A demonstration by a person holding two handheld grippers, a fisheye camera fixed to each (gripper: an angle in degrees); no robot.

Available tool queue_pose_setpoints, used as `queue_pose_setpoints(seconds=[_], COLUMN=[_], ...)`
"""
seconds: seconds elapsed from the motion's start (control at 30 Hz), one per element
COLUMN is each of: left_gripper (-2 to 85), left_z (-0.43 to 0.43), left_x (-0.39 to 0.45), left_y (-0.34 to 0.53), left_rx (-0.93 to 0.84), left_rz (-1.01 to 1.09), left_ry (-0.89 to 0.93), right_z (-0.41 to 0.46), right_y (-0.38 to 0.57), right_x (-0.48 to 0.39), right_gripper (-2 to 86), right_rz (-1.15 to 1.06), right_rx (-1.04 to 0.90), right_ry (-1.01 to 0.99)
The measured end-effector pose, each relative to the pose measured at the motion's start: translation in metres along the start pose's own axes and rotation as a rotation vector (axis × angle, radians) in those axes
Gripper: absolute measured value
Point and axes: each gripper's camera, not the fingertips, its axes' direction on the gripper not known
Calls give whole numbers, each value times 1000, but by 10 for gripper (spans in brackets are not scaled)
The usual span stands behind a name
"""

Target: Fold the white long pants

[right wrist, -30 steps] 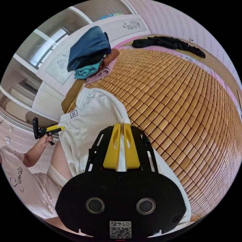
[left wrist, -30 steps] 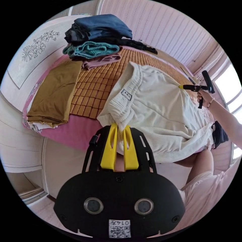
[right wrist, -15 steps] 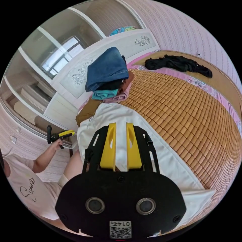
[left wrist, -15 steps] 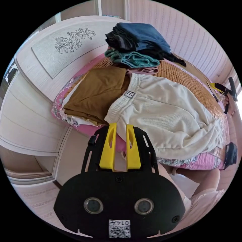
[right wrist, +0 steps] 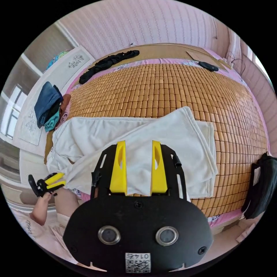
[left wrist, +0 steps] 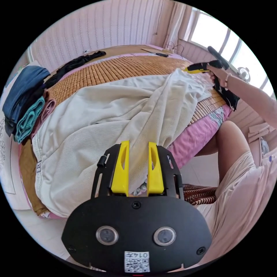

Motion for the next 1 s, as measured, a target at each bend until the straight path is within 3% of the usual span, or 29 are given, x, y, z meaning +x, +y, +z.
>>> queue_pose_setpoints(seconds=[0.07,0.17,0.27,0.33,0.47,0.6,0.7,0.77,0.87,1.0], left_gripper=[99,96,72,41,8,20,42,47,47,47], left_z=[26,27,29,31,22,-22,-46,-46,-46,-53], left_x=[9,13,11,11,15,31,39,41,38,27], left_y=[-15,-17,-22,-25,-32,-27,-14,-6,-4,-15], left_rx=[-116,-86,-79,-69,-53,71,126,117,96,112], left_rz=[58,89,59,37,17,121,144,96,29,-28], left_ry=[-38,-44,-21,4,-6,-1,85,122,109,44], right_z=[27,69,66,58,-23,-123,-137,-123,-139,-160], right_y=[-20,-32,-29,-27,6,102,199,267,318,290], right_x=[6,10,14,26,50,52,81,118,150,144], right_gripper=[122,118,76,46,15,7,5,2,-1,-2], right_rz=[63,135,120,107,54,-79,92,343,558,427], right_rx=[-80,-233,-187,-207,36,235,176,90,225,322], right_ry=[-89,-75,12,-101,-318,-274,-252,-255,-252,-92])
